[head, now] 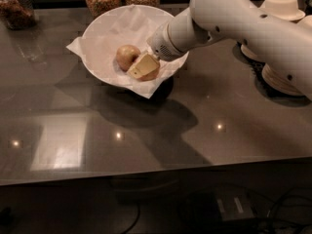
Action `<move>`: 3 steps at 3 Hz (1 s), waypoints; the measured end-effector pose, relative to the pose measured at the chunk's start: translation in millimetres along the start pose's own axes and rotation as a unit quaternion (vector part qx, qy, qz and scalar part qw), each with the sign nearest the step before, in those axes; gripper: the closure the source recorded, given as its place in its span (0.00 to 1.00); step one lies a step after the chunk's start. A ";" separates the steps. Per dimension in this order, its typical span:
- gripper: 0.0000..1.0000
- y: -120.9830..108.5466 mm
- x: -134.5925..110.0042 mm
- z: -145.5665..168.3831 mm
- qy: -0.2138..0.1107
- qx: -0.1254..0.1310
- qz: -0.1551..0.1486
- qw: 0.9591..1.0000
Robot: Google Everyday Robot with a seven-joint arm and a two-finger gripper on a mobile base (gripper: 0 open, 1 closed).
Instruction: Pick apple from white bowl
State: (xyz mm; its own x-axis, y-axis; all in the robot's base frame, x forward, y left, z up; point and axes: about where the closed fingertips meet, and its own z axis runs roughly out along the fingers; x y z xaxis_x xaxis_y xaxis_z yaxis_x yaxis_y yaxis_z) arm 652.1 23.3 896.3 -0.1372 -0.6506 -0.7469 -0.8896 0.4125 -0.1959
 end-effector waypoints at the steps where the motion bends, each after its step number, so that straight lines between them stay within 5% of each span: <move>1: 0.26 0.1 10.2 5.5 0.013 0.002 0.006 1.000; 3: 0.30 -5.1 27.3 19.2 0.034 0.005 0.012 0.999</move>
Offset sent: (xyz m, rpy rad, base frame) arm 0.0006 -0.0194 -0.0290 -0.0554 0.0400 -0.0572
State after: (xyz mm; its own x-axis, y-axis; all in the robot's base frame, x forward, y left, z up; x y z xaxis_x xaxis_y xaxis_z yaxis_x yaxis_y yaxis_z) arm 661.3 15.7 864.7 -0.1879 -0.6815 -0.7073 -0.8815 0.4346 -0.1845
